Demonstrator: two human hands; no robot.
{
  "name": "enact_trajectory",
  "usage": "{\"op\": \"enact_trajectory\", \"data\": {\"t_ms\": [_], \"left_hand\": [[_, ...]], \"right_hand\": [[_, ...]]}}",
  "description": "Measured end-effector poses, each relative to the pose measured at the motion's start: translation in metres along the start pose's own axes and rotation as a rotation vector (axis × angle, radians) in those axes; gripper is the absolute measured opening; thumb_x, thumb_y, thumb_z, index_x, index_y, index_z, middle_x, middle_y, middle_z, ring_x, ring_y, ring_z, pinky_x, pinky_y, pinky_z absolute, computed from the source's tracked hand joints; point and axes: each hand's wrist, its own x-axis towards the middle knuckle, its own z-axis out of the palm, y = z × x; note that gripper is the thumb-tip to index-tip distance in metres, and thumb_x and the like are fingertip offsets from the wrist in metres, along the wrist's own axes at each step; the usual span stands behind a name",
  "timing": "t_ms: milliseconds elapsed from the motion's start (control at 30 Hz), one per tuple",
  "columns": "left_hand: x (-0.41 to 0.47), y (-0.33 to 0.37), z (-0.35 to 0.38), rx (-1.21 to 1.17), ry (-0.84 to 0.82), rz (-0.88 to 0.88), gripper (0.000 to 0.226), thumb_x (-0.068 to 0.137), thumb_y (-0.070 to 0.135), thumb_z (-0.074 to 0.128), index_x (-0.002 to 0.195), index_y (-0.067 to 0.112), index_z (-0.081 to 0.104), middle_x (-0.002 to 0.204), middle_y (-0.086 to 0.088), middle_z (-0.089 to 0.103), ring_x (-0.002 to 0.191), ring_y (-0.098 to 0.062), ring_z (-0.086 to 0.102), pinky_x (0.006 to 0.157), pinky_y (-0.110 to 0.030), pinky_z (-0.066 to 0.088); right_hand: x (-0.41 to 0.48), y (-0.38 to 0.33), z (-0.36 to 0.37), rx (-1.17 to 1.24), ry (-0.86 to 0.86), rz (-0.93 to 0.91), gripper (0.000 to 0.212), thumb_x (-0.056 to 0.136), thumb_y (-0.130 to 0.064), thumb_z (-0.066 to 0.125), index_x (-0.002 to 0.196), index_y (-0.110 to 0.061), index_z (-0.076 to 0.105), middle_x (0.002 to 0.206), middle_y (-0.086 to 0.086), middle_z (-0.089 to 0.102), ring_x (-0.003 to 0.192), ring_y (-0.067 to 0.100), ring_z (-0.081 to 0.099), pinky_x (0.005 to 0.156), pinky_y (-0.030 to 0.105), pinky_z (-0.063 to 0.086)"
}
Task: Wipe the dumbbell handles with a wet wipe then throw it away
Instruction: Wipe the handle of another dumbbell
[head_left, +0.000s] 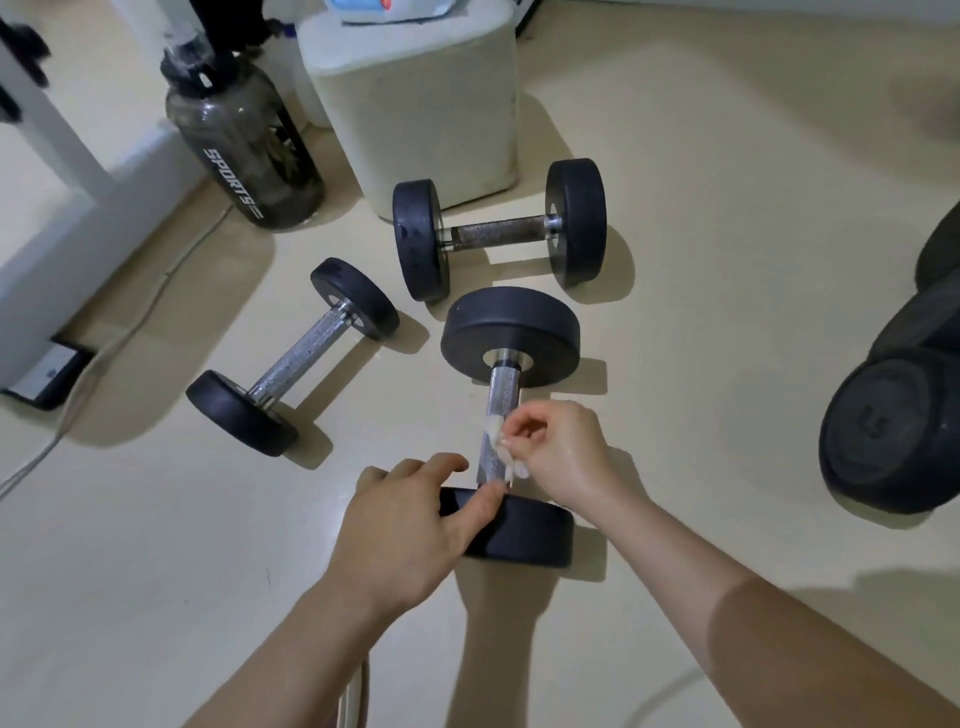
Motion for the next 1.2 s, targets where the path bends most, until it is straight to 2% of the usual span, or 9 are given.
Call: {"op": "enact_trajectory", "data": {"t_ms": [133,300,433,600,733,833,933,1067,1200], "left_hand": [[0.005,-0.013,-0.002,-0.020,-0.038,-0.012,0.075,0.069,0.088,0.019,0.125,0.045,0.045,0.111,0.007,0.065,0.107,-0.023,0.054,0.080,-0.029,0.039],[0.015,-0.015,-0.020,-0.032,-0.127,-0.053,0.065,0.073,0.082,0.021,0.128,0.051,0.037,0.116,0.011,0.063,0.109,-0.010,0.057,0.083,-0.028,0.039],[0.021,-0.017,-0.023,-0.002,-0.162,-0.037,0.046,0.087,0.070,0.021,0.130,0.057,0.032,0.114,0.010,0.063,0.104,-0.013,0.058,0.083,-0.028,0.038],[0.018,-0.020,-0.027,-0.026,-0.169,-0.047,0.031,0.097,0.053,0.023,0.124,0.058,0.038,0.103,0.012,0.064,0.096,-0.014,0.054,0.083,-0.029,0.040],[0.022,-0.023,-0.027,-0.056,-0.203,-0.063,0.034,0.097,0.045,0.025,0.125,0.058,0.038,0.088,0.019,0.058,0.087,-0.011,0.049,0.075,-0.026,0.035],[0.024,-0.023,-0.028,-0.088,-0.235,-0.090,0.033,0.095,0.042,0.031,0.122,0.058,0.039,0.099,0.018,0.061,0.093,-0.011,0.052,0.077,-0.025,0.036],[0.032,-0.021,-0.028,-0.129,-0.156,-0.113,0.027,0.090,0.048,0.042,0.115,0.052,0.048,0.108,0.013,0.060,0.096,-0.010,0.052,0.079,-0.027,0.039],[0.063,-0.022,-0.024,-0.167,0.065,-0.033,0.022,0.078,0.051,0.067,0.094,0.036,0.062,0.084,0.010,0.061,0.079,-0.010,0.059,0.070,-0.029,0.047],[0.088,-0.023,-0.019,-0.332,0.089,-0.125,0.010,0.076,0.032,0.076,0.073,0.026,0.069,0.066,0.010,0.068,0.062,-0.008,0.062,0.066,-0.025,0.050]], "right_hand": [[0.042,-0.014,0.005,0.086,0.211,-0.025,0.010,0.082,-0.005,0.065,0.076,-0.013,0.067,0.068,-0.001,0.059,0.060,0.010,0.050,0.063,0.021,0.044],[-0.004,-0.001,0.019,0.147,-0.050,0.010,0.028,0.079,-0.002,0.069,0.066,-0.025,0.064,0.068,-0.005,0.063,0.059,0.010,0.054,0.057,0.012,0.043],[0.043,-0.008,0.027,0.171,0.186,-0.081,0.016,0.080,-0.002,0.068,0.077,-0.017,0.069,0.079,-0.002,0.063,0.066,0.011,0.056,0.066,0.019,0.048],[0.006,-0.009,0.038,0.088,-0.036,-0.180,0.015,0.074,0.001,0.071,0.072,-0.014,0.073,0.070,-0.010,0.062,0.064,0.009,0.058,0.062,0.017,0.046],[0.052,-0.013,0.038,0.121,0.196,-0.153,0.017,0.076,0.004,0.066,0.074,-0.013,0.069,0.078,0.002,0.063,0.067,0.013,0.056,0.065,0.017,0.042],[0.026,-0.015,0.040,0.051,0.170,-0.187,0.015,0.078,0.002,0.066,0.075,-0.012,0.069,0.077,0.001,0.063,0.068,0.012,0.053,0.059,0.004,0.036],[0.010,-0.018,0.038,0.028,0.116,-0.161,0.011,0.080,-0.003,0.066,0.078,-0.013,0.071,0.079,-0.001,0.064,0.076,0.009,0.054,0.057,0.000,0.033],[0.017,-0.013,0.037,0.281,-0.002,-0.019,0.018,0.082,-0.005,0.068,0.081,-0.023,0.072,0.092,-0.005,0.067,0.076,0.003,0.064,0.065,0.005,0.043],[0.009,-0.011,0.034,0.062,-0.047,-0.251,0.032,0.081,-0.009,0.070,0.110,-0.022,0.070,0.100,-0.004,0.065,0.083,0.012,0.065,0.075,0.021,0.053]]}}
